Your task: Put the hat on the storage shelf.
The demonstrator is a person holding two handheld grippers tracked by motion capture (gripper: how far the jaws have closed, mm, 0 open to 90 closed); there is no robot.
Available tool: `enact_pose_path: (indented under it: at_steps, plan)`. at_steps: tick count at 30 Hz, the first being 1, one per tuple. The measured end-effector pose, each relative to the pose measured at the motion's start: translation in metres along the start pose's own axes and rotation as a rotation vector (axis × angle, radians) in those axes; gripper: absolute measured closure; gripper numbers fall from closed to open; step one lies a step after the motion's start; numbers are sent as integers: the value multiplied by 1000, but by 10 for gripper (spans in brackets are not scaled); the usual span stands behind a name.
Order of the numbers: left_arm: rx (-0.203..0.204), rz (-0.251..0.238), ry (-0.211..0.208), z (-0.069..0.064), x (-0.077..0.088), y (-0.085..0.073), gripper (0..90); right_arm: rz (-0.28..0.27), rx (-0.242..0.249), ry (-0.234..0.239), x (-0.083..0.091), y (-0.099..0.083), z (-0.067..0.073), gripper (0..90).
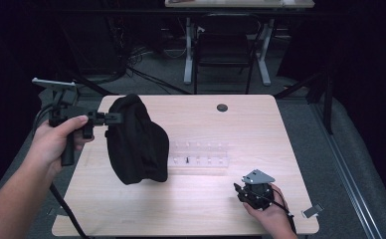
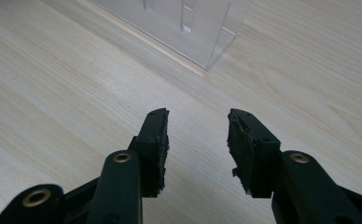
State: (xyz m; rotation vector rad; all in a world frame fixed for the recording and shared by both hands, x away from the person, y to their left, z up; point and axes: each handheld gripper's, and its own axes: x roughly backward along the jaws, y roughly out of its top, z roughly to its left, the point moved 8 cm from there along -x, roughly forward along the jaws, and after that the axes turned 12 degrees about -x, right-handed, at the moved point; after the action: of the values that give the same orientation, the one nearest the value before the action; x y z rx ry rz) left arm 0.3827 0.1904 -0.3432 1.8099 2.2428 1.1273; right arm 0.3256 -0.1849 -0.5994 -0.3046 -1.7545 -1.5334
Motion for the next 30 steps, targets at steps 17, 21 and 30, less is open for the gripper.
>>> enact_pose_path:
  at_steps: [17,21,30]
  plan:
    - [-22,-11,4,-5,-30,30,864,-2,-9,4,0,0,-2,578]
    - [-21,-13,5,-4,-37,33,864,-5,-12,4,0,0,-2,578]
    - [-27,-6,11,-3,-53,41,864,-7,-7,3,1,1,-3,579]
